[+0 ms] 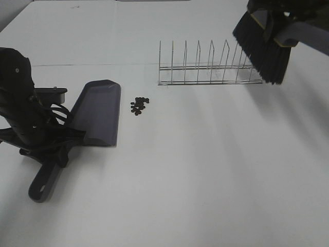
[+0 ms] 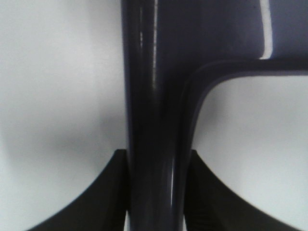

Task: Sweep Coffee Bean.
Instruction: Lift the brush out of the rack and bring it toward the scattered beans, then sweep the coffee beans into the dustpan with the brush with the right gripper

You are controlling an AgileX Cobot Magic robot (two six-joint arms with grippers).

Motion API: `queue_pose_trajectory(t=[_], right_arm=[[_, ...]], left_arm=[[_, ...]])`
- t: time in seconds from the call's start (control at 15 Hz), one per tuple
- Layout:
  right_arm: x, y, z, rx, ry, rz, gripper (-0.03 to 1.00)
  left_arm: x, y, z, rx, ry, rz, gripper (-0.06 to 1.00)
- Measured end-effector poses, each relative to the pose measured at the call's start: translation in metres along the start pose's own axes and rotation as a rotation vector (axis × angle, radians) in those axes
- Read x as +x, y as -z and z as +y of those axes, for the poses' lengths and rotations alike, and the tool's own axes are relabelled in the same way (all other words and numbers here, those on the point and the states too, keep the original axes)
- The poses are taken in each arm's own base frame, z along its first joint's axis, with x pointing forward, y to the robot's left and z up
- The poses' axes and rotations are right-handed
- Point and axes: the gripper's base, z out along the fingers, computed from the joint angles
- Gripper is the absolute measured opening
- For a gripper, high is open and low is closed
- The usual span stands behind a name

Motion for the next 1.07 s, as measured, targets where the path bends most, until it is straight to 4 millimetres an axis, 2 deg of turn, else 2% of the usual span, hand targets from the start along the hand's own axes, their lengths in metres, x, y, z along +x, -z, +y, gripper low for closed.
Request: queue_pose_trajectory(t=[0.13, 0.2, 0.27, 0.33, 0.53, 0.67, 0.87, 1.07], right_arm=[[0.010, -0.019, 0.035, 0.077, 0.046, 0.005, 0.27], [0.018, -0.036, 0.061, 0.189, 0.080, -0.022, 0.27], [0.018, -0.036, 0.061, 0.189, 0.080, -0.022, 0.27], [0.024, -0.058, 0.090, 0.247, 0.158, 0.000, 0.27], [0.049, -0.099, 0.144, 0.253, 0.306, 0.103, 0.27], [0.066, -0.116, 0.176, 0.249, 0.388, 0.138, 0.27], [0.072, -0.120, 0.190, 0.238, 0.418, 0.139, 0.27], [0.061, -0.126, 0.202, 0.196, 0.425, 0.152, 0.27]], left_arm=[[0.000, -0.001, 0.001, -0.010, 0.011, -0.002, 0.26], [0.000, -0.008, 0.002, -0.022, 0.016, 0.013, 0.26], [0.000, -0.008, 0.002, -0.022, 0.016, 0.013, 0.26], [-0.001, -0.011, 0.002, -0.024, 0.021, 0.023, 0.26], [-0.001, -0.011, 0.002, -0.025, 0.021, 0.025, 0.26], [-0.001, -0.011, 0.002, -0.025, 0.021, 0.027, 0.26], [-0.001, -0.011, 0.002, -0.025, 0.021, 0.027, 0.26], [-0.001, -0.011, 0.002, -0.025, 0.021, 0.027, 0.26]])
